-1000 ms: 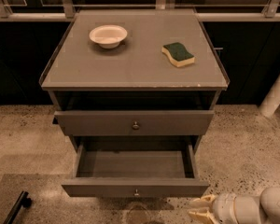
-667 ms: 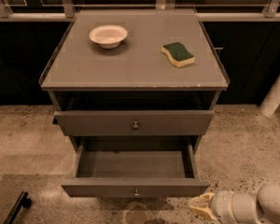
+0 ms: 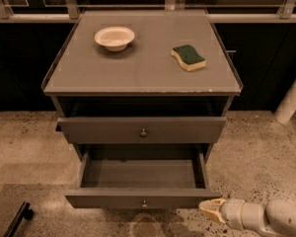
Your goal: Close middle drawer
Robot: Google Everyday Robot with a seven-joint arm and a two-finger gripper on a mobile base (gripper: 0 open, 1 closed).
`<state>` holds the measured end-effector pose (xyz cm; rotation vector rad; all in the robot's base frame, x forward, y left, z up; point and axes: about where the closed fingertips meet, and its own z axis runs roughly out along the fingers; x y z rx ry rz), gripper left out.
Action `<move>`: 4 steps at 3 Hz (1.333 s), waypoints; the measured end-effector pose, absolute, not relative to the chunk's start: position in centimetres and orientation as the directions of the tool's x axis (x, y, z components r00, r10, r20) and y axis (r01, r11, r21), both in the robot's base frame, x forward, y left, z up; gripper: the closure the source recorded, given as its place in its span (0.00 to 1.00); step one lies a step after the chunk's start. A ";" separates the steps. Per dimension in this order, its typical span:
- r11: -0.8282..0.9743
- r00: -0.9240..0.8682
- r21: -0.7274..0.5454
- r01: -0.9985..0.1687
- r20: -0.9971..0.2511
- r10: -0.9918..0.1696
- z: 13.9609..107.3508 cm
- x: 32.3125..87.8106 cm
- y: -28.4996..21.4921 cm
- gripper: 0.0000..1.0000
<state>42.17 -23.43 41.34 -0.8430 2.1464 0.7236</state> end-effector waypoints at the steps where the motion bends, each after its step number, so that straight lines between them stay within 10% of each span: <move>1: 0.653 -0.547 0.249 -0.715 -0.782 -0.300 38.0 44.3 -23.7 1.00; 4: 0.656 -0.463 0.191 -0.730 -0.845 -0.268 38.2 51.5 -21.6 1.00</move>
Offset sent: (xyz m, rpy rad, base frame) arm 0.0883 0.0019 -0.0611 0.0665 -0.0901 -0.0850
